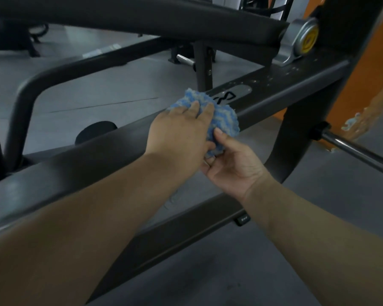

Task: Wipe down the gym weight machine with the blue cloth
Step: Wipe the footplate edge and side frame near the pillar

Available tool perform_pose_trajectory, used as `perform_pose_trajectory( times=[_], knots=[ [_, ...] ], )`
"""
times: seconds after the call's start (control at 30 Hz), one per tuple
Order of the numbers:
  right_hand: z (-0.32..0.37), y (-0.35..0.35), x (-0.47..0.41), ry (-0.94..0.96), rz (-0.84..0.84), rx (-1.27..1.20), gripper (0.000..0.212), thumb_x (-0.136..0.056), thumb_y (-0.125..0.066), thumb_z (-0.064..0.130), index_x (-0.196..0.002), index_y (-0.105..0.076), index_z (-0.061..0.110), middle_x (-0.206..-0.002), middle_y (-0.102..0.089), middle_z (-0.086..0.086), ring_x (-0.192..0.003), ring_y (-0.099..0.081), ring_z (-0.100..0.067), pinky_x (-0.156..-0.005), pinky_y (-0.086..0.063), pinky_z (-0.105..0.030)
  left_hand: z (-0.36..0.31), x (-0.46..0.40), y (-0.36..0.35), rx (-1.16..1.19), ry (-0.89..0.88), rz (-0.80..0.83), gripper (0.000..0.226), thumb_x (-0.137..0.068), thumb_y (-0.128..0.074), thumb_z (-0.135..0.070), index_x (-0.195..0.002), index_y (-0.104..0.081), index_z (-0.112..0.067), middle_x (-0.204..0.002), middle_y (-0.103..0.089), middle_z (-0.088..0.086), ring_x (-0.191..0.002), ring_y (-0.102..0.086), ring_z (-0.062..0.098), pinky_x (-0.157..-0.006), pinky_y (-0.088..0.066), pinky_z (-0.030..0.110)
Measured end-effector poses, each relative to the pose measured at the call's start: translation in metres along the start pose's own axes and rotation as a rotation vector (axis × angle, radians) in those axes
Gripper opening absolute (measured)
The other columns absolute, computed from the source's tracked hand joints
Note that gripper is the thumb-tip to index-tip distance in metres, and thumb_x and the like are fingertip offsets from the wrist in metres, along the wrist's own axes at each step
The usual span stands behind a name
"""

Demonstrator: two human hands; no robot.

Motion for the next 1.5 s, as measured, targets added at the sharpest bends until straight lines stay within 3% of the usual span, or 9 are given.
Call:
perform_pose_trajectory(
  times=[0.27,0.43,0.57,0.7,0.8,0.93,1.1,1.33,1.5],
  knots=[
    [0.089,0.028,-0.003,0.116,-0.089,-0.128,0.023,-0.084,-0.057,0.005,-0.106,-0.061,0.003,-0.083,-0.065,-0.008,-0.059,-0.054,-0.01,-0.104,-0.037,-0.027,-0.055,-0.072,0.0,-0.007,0.053,0.053,0.072,-0.095,-0.043,-0.046,-0.15,-0.006,-0.018,-0.156,-0.017,0.007,-0.138,-0.028,0.027,-0.104,-0.033,0.038],
    [0.092,0.028,-0.006,0.113,-0.059,-0.096,0.012,-0.091,-0.053,0.005,-0.096,-0.063,0.005,-0.083,-0.069,-0.007,-0.064,-0.064,-0.012,-0.08,-0.05,-0.023,-0.054,-0.075,-0.005,0.023,0.106,0.136,0.073,-0.095,-0.043,-0.047,-0.15,-0.002,-0.022,-0.158,-0.01,0.003,-0.141,-0.023,0.024,-0.109,-0.029,0.039],
    [0.062,0.01,-0.011,0.029,0.027,-0.098,0.015,-0.092,-0.05,0.007,-0.095,-0.064,0.008,-0.079,-0.07,-0.003,-0.072,-0.053,-0.013,-0.075,-0.042,-0.02,-0.032,-0.053,-0.008,0.018,0.149,0.217,0.077,-0.093,-0.041,-0.051,-0.15,0.002,-0.023,-0.158,-0.006,0.002,-0.141,-0.023,0.023,-0.108,-0.03,0.039],
    [0.031,-0.002,-0.006,-0.038,0.004,-0.04,0.012,-0.093,-0.051,0.009,-0.093,-0.063,0.011,-0.07,-0.069,0.001,-0.051,-0.055,-0.005,-0.058,-0.048,-0.017,-0.009,-0.025,-0.016,0.029,0.205,0.319,0.078,-0.093,-0.038,-0.052,-0.149,0.008,-0.024,-0.159,0.0,0.002,-0.145,-0.013,0.022,-0.113,-0.026,0.041],
    [0.031,-0.004,-0.003,-0.034,-0.02,-0.051,0.012,-0.094,-0.051,0.009,-0.096,-0.063,0.009,-0.076,-0.069,-0.003,-0.054,-0.063,-0.009,-0.049,-0.051,-0.019,-0.007,-0.021,-0.017,0.053,0.206,0.355,0.078,-0.094,-0.04,-0.049,-0.149,0.01,-0.025,-0.158,0.003,0.001,-0.145,-0.008,0.025,-0.114,-0.023,0.043],
    [0.043,0.002,-0.004,-0.035,-0.063,-0.039,0.011,-0.091,-0.054,0.01,-0.095,-0.064,0.008,-0.082,-0.07,-0.005,-0.071,-0.066,-0.015,-0.067,-0.055,-0.024,-0.018,-0.037,-0.017,0.094,0.157,0.351,0.078,-0.094,-0.043,-0.046,-0.15,0.008,-0.024,-0.158,0.001,0.004,-0.145,-0.008,0.026,-0.115,-0.021,0.04],
    [0.063,0.015,-0.009,-0.032,-0.06,-0.078,0.02,-0.09,-0.054,0.009,-0.107,-0.064,0.005,-0.103,-0.067,-0.01,-0.094,-0.062,-0.022,-0.098,-0.045,-0.033,-0.035,-0.062,-0.017,0.083,0.086,0.335,0.079,-0.094,-0.045,-0.046,-0.15,0.007,-0.023,-0.159,-0.001,0.003,-0.145,-0.01,0.024,-0.116,-0.02,0.037],
    [0.132,0.05,-0.014,0.059,-0.081,-0.115,0.024,-0.09,-0.052,0.006,-0.111,-0.063,0.003,-0.107,-0.068,-0.012,-0.103,-0.063,-0.024,-0.098,-0.045,-0.034,-0.086,-0.123,-0.018,0.186,-0.02,0.276,0.077,-0.094,-0.047,-0.034,-0.15,0.004,-0.019,-0.159,0.001,0.004,-0.146,-0.002,0.02,-0.118,-0.011,0.036],
    [0.195,0.077,-0.02,0.159,-0.093,-0.147,0.054,-0.077,-0.057,0.007,-0.131,-0.053,0.005,-0.127,-0.06,-0.013,-0.114,-0.058,-0.025,-0.106,-0.04,-0.036,-0.137,-0.169,-0.01,0.165,-0.062,0.173,0.074,-0.096,-0.046,-0.026,-0.15,0.004,-0.015,-0.158,-0.001,0.008,-0.145,-0.005,0.022,-0.118,-0.011,0.035]
  ],
)
Point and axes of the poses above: each hand's wrist, its own x-axis away from the middle knuckle, its own y-axis out of the back of the hand, z = x × y, the point moved 10 cm from there along -x, towards the middle knuckle
